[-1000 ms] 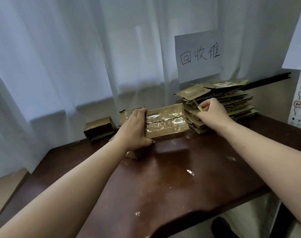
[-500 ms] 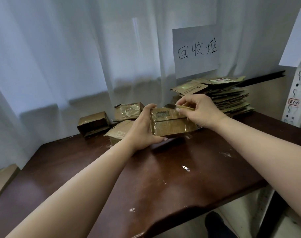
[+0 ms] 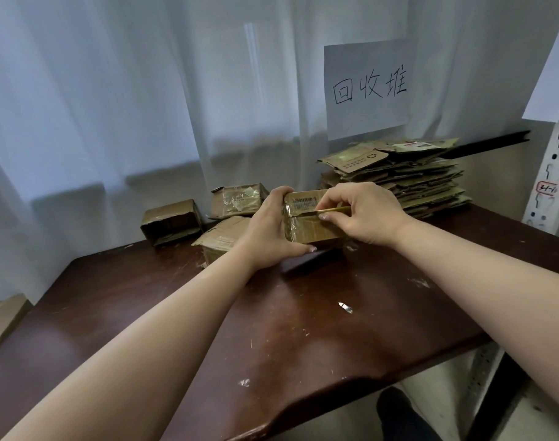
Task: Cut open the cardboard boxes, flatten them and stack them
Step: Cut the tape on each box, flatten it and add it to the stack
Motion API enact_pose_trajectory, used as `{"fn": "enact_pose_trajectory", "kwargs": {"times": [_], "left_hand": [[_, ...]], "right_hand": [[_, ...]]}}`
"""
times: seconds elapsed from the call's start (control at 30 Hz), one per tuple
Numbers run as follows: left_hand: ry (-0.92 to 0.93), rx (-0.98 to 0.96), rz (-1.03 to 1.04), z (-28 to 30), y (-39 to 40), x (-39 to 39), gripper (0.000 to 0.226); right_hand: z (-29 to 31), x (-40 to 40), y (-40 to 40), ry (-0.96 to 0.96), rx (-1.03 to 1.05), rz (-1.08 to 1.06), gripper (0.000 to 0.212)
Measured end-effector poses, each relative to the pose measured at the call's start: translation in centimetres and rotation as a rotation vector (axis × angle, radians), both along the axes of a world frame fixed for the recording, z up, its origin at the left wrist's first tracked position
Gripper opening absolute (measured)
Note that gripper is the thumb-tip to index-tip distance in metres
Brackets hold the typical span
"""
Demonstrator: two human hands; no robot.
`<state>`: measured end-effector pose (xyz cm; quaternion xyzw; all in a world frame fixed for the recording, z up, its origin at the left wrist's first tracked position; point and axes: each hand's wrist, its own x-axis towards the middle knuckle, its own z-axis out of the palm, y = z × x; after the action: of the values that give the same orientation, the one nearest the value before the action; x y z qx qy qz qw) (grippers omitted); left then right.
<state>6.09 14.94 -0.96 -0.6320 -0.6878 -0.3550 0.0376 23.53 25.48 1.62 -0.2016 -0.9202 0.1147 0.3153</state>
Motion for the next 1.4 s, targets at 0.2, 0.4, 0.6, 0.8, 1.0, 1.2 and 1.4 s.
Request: {"fn": "enact_pose_trajectory", "kwargs": {"times": [0.2,0.4,0.6,0.8,1.0,1.2,1.4], "left_hand": [[0.000,-0.007,0.009,0.0,0.0,0.1,0.101],[0.016,-0.017,0.011,0.1,0.1,0.3,0.102],[0.057,-0.026,0.036,-0.2,0.2,0.1,0.104],[0.093,-0.035,0.043,-0.1,0.2,0.1,0.100],[0.095,-0.050,0.031,0.1,0.0,0.4,0.097],[0.067,-0.067,0.026,0.0,-0.7,0.0,0.094],[0.043,-0.077,0.021,0.3,-0.2,0.4,0.094]], "right_hand": [[-0.2,0.0,0.0,0.011,0.044,-0.011,0.014],[-0.4,-0.1,-0.1,0.026,0.092,-0.007,0.012],[-0.3,-0.2,-0.6,-0.020,0.314,0.012,0.016],[-0.2,-0.2,-0.7,-0.091,0.469,-0.020,0.020],[-0.9,1.0,0.2,-0.112,0.453,-0.085,0.016],[-2.4,4.1,3.3,-0.135,0.350,-0.266,0.016],[-3.3,4.9,4.6,-0.099,0.248,-0.402,0.014]]}}
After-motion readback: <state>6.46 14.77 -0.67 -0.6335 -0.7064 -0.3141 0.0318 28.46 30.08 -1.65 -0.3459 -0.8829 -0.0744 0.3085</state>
